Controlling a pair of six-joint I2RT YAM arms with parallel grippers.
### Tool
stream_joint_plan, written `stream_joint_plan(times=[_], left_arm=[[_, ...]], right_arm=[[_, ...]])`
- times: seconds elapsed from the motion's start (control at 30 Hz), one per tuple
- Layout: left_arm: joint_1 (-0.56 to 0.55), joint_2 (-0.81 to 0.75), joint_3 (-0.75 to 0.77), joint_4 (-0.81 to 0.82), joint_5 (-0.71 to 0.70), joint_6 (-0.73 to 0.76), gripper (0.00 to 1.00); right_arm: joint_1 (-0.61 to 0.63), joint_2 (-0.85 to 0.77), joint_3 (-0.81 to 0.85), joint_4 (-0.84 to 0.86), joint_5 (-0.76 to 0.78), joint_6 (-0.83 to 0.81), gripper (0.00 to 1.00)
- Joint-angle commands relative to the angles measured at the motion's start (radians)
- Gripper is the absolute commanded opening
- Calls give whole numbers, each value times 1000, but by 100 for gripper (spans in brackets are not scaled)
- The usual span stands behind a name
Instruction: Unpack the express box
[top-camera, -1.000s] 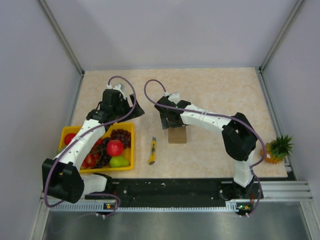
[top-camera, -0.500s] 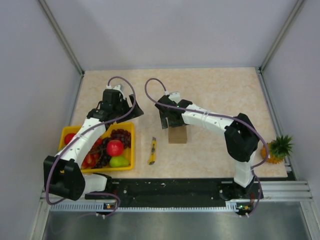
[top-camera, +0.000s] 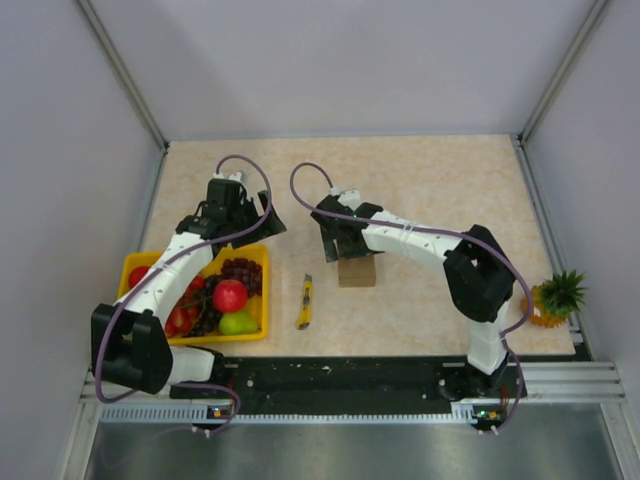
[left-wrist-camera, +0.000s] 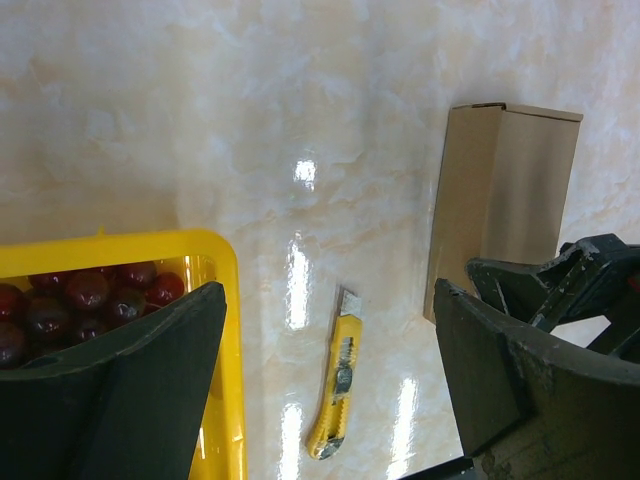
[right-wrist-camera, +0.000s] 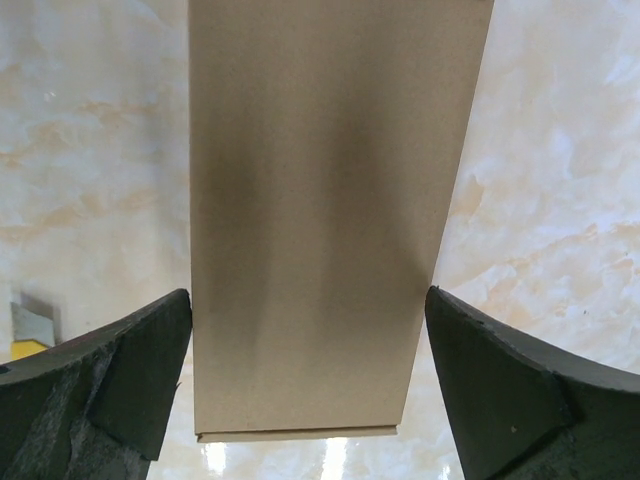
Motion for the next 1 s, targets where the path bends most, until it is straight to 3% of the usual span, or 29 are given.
stream_joint_plan(times=[0.0,0.2,0.4,0.7,0.97], left_arm=[[5,4,6,8,11,17,88],[8,20,11,3,54,16,88],[8,32,8,20,117,14,88],[8,101,-32,123,344,-26,88],[2,218,-67,253,490,-125,87]], right_arm=[[-23,-6,-43,39,-20,-6,93],[-61,-70,-147,138,-130,-37,83],[-135,-199,-293,304,-436,-85,76],[-270,-308,-531,761,-989,-24,75],[-299,-208,-675,1235,-1235,186,76]])
